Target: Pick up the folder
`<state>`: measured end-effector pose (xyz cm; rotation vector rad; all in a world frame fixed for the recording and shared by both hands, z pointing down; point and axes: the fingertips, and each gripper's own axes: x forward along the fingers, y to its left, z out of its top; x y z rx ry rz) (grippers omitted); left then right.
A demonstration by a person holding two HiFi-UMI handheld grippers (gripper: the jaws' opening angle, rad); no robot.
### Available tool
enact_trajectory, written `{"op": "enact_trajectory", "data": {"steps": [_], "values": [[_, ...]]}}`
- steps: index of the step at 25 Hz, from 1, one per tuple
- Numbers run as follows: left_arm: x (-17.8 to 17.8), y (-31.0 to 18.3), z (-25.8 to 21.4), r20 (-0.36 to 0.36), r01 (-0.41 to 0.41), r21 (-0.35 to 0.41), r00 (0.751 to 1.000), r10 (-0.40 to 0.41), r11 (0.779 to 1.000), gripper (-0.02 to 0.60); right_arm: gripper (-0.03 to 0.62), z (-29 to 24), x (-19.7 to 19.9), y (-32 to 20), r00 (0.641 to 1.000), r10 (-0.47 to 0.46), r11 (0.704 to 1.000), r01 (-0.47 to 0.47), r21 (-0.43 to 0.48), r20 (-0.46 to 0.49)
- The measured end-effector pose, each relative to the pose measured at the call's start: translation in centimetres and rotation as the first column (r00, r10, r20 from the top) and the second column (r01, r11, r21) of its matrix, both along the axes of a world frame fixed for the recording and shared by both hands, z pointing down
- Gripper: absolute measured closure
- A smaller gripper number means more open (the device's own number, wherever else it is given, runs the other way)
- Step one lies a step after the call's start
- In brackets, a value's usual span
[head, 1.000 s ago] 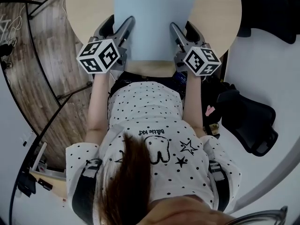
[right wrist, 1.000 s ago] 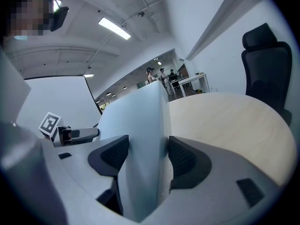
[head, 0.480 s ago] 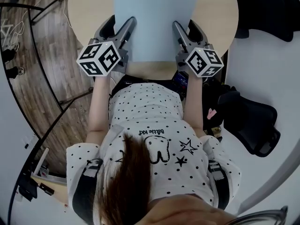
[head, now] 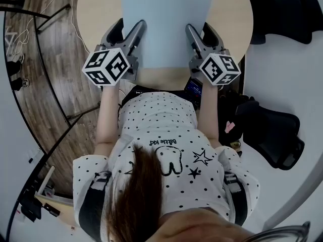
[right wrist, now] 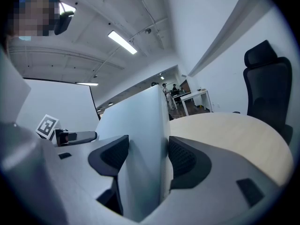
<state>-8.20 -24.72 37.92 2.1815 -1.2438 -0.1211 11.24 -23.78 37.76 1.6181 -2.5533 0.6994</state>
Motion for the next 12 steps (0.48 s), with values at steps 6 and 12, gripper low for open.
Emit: {"op": "enact_trajectory", "data": {"steps": [6,12], "values": [[-0.3,0.0,-1.8,-0.008,0.005,0.044,1.0,-0.005,0.999,0.291,0.332,-2.0,-0.2,-0.1,1.0,0.006,0.999,-0.006,0.05,0.006],[-0.2,0.7,-3.4,-0.016,0.0,0.076,1.0,0.002,0.997,0.291,0.332,-3.5,-0.1,0.9,1.0,0.018,0.996,-0.018,0.083,0.005]]}}
